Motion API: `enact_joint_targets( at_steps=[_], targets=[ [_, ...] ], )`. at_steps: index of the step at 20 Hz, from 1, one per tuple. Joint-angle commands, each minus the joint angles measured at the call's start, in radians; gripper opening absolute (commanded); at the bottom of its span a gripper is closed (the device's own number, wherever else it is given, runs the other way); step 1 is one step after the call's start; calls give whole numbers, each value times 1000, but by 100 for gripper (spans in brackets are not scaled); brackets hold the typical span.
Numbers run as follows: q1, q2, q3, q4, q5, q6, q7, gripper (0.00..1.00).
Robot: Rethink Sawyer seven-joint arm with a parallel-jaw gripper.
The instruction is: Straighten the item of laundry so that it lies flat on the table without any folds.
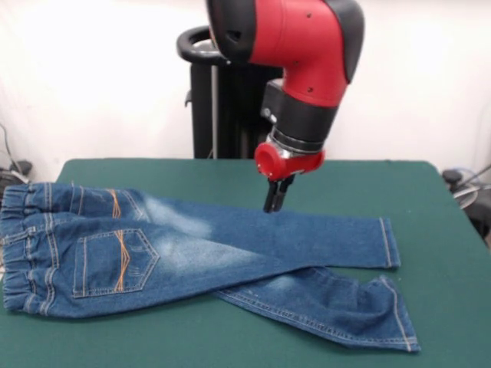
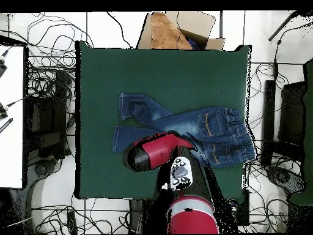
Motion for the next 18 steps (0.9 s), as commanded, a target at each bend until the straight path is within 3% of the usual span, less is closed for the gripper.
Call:
enact_joint_targets(
  at_steps=[1, 2, 5, 9, 14, 18],
  targets=[
    [-110, -65, 233, 73, -94, 76, -260, 0],
    [-125, -69, 247, 82, -104, 77, -265, 0],
    [-350, -59, 344, 38, -120, 113, -430, 0],
    [-471, -78, 436, 67, -112, 154, -510, 0],
    [-542, -64, 462, 60, -134, 234, -610, 0],
    [-534, -1, 448, -2, -144, 283, -648, 0]
  ],
)
